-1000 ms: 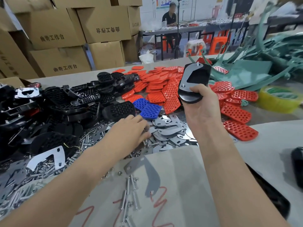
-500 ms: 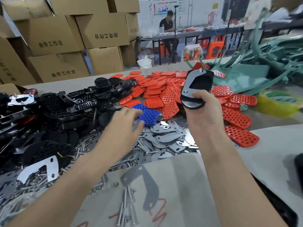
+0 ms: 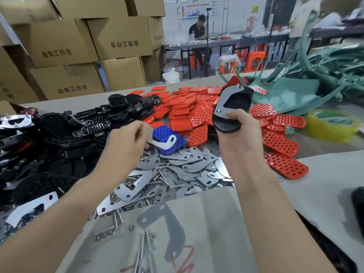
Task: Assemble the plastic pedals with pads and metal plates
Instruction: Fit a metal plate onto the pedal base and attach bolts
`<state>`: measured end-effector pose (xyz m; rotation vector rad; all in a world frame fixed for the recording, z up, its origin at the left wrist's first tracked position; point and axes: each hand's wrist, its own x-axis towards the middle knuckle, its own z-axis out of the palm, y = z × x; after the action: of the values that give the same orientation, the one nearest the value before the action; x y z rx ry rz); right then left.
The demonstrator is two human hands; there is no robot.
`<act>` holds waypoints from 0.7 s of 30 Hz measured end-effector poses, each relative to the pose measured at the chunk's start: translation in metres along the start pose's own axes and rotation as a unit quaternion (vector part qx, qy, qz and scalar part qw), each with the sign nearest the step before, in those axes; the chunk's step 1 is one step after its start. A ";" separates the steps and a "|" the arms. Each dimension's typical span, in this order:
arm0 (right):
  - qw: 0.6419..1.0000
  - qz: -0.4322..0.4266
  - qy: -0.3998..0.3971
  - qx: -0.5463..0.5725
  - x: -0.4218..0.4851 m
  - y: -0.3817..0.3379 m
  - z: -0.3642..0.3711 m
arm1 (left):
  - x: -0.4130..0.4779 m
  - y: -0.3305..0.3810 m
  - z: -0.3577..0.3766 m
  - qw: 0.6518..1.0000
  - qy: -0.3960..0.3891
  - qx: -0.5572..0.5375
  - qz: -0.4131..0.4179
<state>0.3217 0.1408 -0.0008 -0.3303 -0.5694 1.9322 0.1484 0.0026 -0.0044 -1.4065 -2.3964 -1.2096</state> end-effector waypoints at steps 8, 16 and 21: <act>1.000 0.014 0.021 -0.014 -0.001 0.004 -0.001 | -0.005 0.001 -0.007 0.983 -0.064 -0.123 -0.120; 0.997 0.077 0.003 -0.002 0.000 0.017 0.001 | -0.017 -0.006 -0.018 0.871 -0.099 -0.422 -0.231; 0.988 0.154 -0.017 0.004 -0.013 0.048 0.011 | -0.041 -0.001 -0.017 0.732 -0.034 -0.599 -0.322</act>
<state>0.2845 0.1101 -0.0168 -0.3988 -0.5575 2.2400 0.1662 -0.0375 -0.0118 -0.5657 -2.1035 -3.2913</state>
